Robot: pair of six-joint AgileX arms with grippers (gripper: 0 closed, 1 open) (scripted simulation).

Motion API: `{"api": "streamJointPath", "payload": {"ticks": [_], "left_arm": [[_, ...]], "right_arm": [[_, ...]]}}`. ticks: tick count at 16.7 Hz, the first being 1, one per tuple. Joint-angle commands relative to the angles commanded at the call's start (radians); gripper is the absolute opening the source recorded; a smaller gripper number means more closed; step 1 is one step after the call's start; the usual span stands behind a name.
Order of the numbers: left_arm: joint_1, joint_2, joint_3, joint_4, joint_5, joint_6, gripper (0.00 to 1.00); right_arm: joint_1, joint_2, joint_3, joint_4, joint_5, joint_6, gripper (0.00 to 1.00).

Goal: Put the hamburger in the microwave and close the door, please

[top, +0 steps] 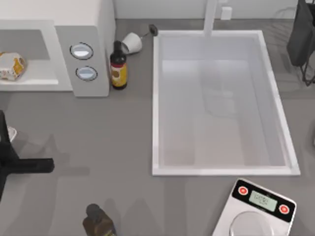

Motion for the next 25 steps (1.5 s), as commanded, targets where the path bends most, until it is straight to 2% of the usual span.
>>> {"api": "streamJointPath", "payload": {"ticks": [6, 11, 13, 15, 18, 25], "left_arm": [[0.055, -0.145, -0.007, -0.139, 0.054, -0.003, 0.0], [0.054, -0.144, -0.004, -0.139, 0.054, -0.002, 0.0], [0.082, -0.117, 0.024, -0.164, 0.084, 0.012, 0.0], [0.152, -0.051, 0.095, -0.216, 0.147, 0.044, 0.0], [0.32, 0.115, 0.273, -0.325, 0.282, 0.118, 0.0], [0.856, 0.659, 0.786, -0.677, 0.687, 0.411, 0.0]], "right_arm": [[0.0, 0.0, 0.0, 0.0, 0.0, 0.0, 1.0], [0.0, 0.0, 0.0, 0.0, 0.0, 0.0, 1.0], [0.0, 0.0, 0.0, 0.0, 0.0, 0.0, 1.0], [0.0, 0.0, 0.0, 0.0, 0.0, 0.0, 1.0], [0.0, 0.0, 0.0, 0.0, 0.0, 0.0, 1.0], [0.0, 0.0, 0.0, 0.0, 0.0, 0.0, 1.0]]}}
